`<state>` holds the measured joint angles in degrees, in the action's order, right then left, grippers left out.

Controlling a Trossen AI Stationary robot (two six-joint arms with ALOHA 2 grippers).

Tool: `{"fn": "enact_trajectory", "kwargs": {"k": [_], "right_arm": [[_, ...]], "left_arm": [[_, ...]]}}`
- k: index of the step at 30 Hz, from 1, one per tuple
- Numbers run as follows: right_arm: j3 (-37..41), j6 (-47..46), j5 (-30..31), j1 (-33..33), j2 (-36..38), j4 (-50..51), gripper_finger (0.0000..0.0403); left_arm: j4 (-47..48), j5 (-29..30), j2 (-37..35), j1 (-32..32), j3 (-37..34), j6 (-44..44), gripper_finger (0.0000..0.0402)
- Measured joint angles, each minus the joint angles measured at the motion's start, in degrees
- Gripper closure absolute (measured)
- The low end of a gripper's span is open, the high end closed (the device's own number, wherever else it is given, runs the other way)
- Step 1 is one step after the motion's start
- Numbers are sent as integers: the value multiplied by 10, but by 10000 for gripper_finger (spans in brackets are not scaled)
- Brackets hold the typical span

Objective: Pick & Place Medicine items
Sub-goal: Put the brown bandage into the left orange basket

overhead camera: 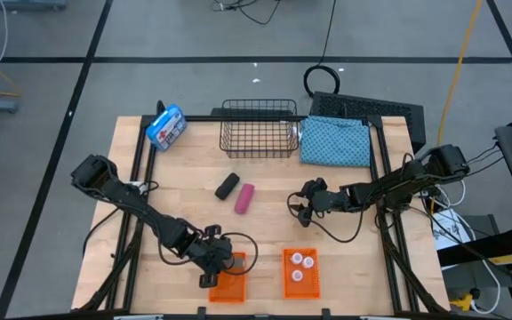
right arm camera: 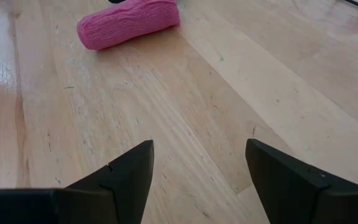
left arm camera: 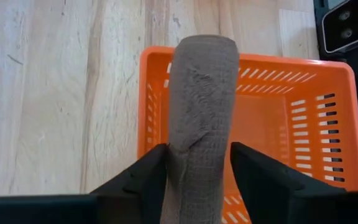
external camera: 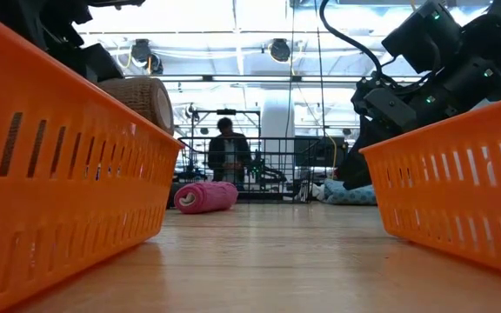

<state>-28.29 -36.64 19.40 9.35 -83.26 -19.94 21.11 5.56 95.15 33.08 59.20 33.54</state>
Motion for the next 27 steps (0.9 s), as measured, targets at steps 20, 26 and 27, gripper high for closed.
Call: {"fn": "enact_trajectory", "kwargs": {"k": [20,26,27], "right_arm": [[0,0,0,0,0,-1,158],[0,0,0,0,0,-1,158],[0,0,0,0,0,-1,158]], "left_arm": [[-74,-70,-14,-28,0,-22,221],[-86,-71,-14,-27,0,-54,240],[-84,-71,-14,-28,0,-54,243]]}}
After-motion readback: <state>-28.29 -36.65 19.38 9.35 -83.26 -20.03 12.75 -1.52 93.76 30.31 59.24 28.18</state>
